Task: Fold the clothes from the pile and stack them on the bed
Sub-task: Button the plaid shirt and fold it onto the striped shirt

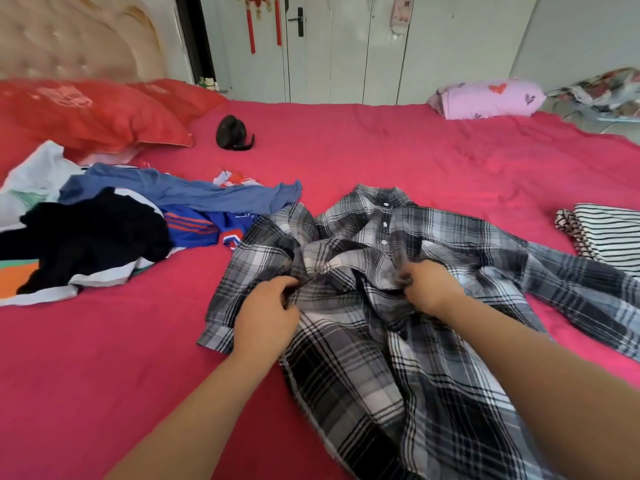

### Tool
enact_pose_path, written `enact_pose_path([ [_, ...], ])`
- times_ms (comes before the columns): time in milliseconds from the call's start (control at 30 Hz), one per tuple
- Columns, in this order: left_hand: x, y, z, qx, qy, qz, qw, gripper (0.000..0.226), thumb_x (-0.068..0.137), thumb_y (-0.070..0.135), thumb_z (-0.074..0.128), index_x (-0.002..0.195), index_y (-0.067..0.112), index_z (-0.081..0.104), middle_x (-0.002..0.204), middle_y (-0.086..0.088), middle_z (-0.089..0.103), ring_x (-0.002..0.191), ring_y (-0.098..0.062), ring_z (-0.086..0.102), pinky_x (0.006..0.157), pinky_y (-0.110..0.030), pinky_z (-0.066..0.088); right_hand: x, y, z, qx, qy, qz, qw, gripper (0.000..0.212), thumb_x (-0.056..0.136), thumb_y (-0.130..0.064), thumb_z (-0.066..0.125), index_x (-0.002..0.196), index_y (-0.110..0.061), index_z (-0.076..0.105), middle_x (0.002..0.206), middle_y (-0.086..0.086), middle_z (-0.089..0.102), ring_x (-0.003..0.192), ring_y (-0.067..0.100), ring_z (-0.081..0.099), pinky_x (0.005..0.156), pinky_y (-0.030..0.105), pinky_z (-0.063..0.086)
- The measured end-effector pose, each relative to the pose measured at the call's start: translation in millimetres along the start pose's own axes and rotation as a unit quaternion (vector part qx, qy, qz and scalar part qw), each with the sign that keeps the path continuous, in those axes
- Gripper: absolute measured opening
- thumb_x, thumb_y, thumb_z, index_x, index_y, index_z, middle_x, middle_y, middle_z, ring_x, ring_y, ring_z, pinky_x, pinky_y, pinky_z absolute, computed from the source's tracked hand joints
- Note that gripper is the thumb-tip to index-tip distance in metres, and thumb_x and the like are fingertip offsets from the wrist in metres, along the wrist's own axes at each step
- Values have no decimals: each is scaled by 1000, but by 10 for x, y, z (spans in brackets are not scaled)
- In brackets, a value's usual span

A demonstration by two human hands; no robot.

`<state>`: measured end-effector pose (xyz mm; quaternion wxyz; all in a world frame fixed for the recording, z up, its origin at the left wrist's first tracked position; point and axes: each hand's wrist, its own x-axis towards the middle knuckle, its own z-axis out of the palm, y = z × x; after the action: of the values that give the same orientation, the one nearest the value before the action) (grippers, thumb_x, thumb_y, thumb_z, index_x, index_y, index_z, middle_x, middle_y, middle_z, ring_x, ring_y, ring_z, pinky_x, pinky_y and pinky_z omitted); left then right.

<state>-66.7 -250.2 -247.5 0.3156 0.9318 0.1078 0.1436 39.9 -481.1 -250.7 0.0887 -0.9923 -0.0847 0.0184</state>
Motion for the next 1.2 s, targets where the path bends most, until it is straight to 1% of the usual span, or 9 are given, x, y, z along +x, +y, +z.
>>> enact_pose_path([
  [233, -309, -159, -411, 17, 46, 133, 990, 29, 71, -6, 57, 80, 17, 72, 84, 8, 48, 81, -19, 54, 70, -32, 45, -772, 73, -482, 187, 106, -135, 967, 13, 91, -15, 53, 85, -26, 55, 78, -10, 56, 78, 8, 52, 66, 26, 31],
  [333, -510, -310, -558, 21, 29, 172, 985, 19, 64, 3, 50, 67, 16, 64, 80, 10, 48, 77, -16, 52, 67, -30, 43, -1304, 163, -611, 201, 91, -209, 953, 19, 91, -46, 44, 84, -32, 56, 68, -11, 57, 75, -5, 54, 67, 10, 37],
  [400, -645, -438, -643, 33, -14, 199, 979, 20, 58, 8, 43, 63, 16, 61, 75, 15, 46, 75, -14, 50, 68, -30, 43, -1630, 228, -565, 151, 30, -241, 958, 36, 85, -61, 35, 92, -33, 55, 75, -17, 60, 81, -10, 54, 74, 6, 38],
  [533, -899, -536, -795, 243, -214, 184, 928, 20, 69, 16, 48, 78, 23, 65, 84, 10, 59, 91, -16, 56, 80, -30, 44, -1946, 350, -205, -6, -42, -309, 950, 15, 88, -36, 46, 88, -32, 60, 79, -19, 62, 79, 2, 57, 75, 20, 46],
  [633, -975, -483, -860, 249, -365, 109, 890, 28, 67, 33, 54, 90, 25, 69, 97, 9, 66, 95, -9, 59, 86, -25, 46, -1994, 326, -141, 68, -17, -224, 972, 15, 90, -21, 58, 96, -26, 70, 93, -13, 66, 88, 5, 59, 81, 17, 42],
  [833, -812, -214, -407, 48, -135, 77, 987, 26, 87, 34, 58, 108, 19, 64, 105, 2, 65, 100, -17, 58, 91, -33, 45, -1765, 240, -103, 142, 67, 61, 986, 29, 92, -20, 53, 120, -12, 60, 120, 13, 61, 108, 29, 57, 87, 29, 40],
  [967, -738, -145, -33, 136, -192, -31, 971, 79, 85, 58, 50, 144, 13, 23, 140, -13, 41, 127, -33, 41, 102, -46, 39, -1720, 210, -16, 157, -32, 156, 975, 57, 89, -41, 56, 133, -8, 45, 124, 12, 60, 113, 29, 56, 91, 33, 42],
  [1100, -725, -165, 22, 145, -162, -50, 975, 45, 92, 42, 51, 121, 7, 51, 119, -12, 58, 110, -30, 55, 85, -37, 46, -1727, 163, -55, 305, -31, 145, 941, 14, 82, -26, 68, 90, -15, 65, 82, 3, 62, 68, 13, 54, 67, 26, 44],
  [1200, -669, -195, -121, 81, -119, -35, 989, 28, 95, 31, 47, 90, 8, 63, 92, -10, 62, 95, -31, 58, 72, -33, 41, -1772, 125, -153, 324, -40, 110, 939, 13, 82, -21, 68, 74, -12, 61, 63, -1, 53, 59, 14, 47, 53, 23, 38],
])
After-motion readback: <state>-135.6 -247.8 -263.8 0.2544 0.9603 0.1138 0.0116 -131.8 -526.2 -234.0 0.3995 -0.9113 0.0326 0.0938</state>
